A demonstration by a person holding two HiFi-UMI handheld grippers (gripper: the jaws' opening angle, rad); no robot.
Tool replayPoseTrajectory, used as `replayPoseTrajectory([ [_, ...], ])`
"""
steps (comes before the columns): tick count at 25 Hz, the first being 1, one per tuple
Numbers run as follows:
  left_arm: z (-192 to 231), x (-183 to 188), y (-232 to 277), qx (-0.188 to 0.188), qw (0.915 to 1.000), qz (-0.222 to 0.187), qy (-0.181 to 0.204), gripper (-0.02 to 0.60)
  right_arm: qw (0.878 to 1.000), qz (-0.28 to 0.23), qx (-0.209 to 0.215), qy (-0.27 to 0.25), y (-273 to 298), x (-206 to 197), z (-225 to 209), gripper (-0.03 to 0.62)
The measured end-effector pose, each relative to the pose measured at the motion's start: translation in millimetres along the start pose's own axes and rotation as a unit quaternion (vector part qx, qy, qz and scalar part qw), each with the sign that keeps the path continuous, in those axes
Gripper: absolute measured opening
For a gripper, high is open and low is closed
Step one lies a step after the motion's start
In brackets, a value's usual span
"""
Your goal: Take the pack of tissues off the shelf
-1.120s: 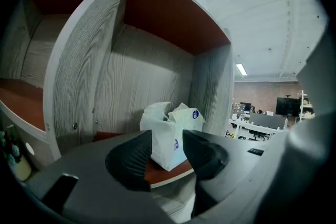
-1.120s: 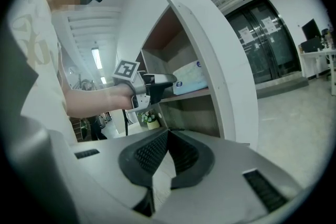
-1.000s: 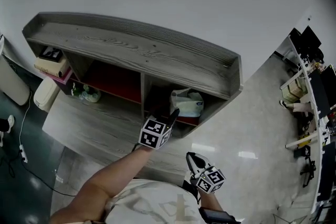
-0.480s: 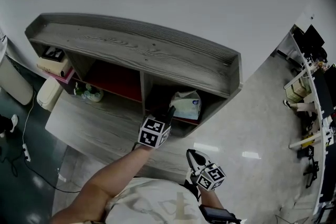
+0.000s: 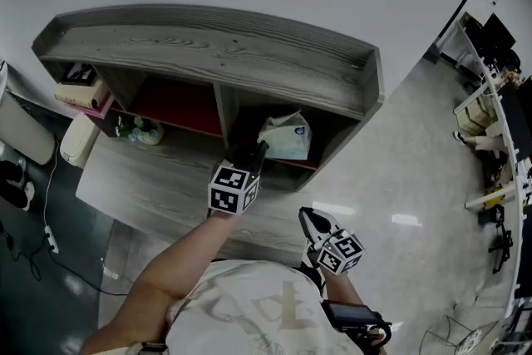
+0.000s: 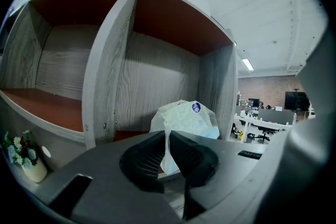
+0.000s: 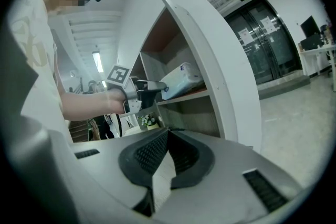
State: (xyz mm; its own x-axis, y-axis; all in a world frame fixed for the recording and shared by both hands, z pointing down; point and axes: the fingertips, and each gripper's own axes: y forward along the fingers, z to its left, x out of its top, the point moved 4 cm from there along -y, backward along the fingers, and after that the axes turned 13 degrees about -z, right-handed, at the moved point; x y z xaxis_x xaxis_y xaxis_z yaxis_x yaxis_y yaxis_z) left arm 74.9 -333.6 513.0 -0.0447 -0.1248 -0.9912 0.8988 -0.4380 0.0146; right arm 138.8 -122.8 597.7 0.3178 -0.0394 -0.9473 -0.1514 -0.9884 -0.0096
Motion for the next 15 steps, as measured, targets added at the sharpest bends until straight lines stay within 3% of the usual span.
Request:
replayPoseTrajectory([
  [15,12.2,20.8,-55.2,0.015,0.9991,-0.039,0.005,0.037,0.999,0.010,0.043,0.000,27.9,4.4,14.7,0.005],
])
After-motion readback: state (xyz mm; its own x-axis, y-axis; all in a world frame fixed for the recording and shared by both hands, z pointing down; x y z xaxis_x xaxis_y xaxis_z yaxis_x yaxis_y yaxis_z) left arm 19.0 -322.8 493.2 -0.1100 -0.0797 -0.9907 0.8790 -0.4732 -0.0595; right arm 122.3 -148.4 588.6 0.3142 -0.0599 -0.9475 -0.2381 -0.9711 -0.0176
